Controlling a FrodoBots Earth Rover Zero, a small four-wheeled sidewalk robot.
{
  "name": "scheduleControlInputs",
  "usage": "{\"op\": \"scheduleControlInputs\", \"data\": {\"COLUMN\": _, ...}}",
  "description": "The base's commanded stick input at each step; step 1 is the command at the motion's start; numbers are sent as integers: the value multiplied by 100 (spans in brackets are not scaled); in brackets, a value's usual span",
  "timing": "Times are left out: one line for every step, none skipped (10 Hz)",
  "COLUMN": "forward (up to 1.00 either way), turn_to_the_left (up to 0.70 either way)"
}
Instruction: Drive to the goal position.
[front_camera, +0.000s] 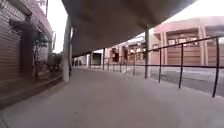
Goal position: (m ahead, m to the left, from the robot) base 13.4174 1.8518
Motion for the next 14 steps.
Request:
{"op": "scheduleControlInputs", "data": {"forward": 70, "turn_to_the_left": 0}}
{"op": "scheduleControlInputs", "data": {"forward": 70, "turn_to_the_left": 0}}
{"op": "scheduleControlInputs", "data": {"forward": 70, "turn_to_the_left": 0}}
{"op": "scheduleControlInputs", "data": {"forward": 70, "turn_to_the_left": 0}}
{"op": "scheduleControlInputs", "data": {"forward": 70, "turn_to_the_left": 0}}
{"op": "scheduleControlInputs", "data": {"forward": 70, "turn_to_the_left": 0}}
{"op": "scheduleControlInputs", "data": {"forward": 70, "turn_to_the_left": 0}}
{"op": "scheduleControlInputs", "data": {"forward": 70, "turn_to_the_left": 0}}
{"op": "scheduleControlInputs", "data": {"forward": 70, "turn_to_the_left": 0}}
{"op": "scheduleControlInputs", "data": {"forward": 70, "turn_to_the_left": 0}}
{"op": "scheduleControlInputs", "data": {"forward": 70, "turn_to_the_left": 0}}
{"op": "scheduleControlInputs", "data": {"forward": 70, "turn_to_the_left": 0}}
{"op": "scheduleControlInputs", "data": {"forward": 70, "turn_to_the_left": 0}}
{"op": "scheduleControlInputs", "data": {"forward": 70, "turn_to_the_left": 6}}
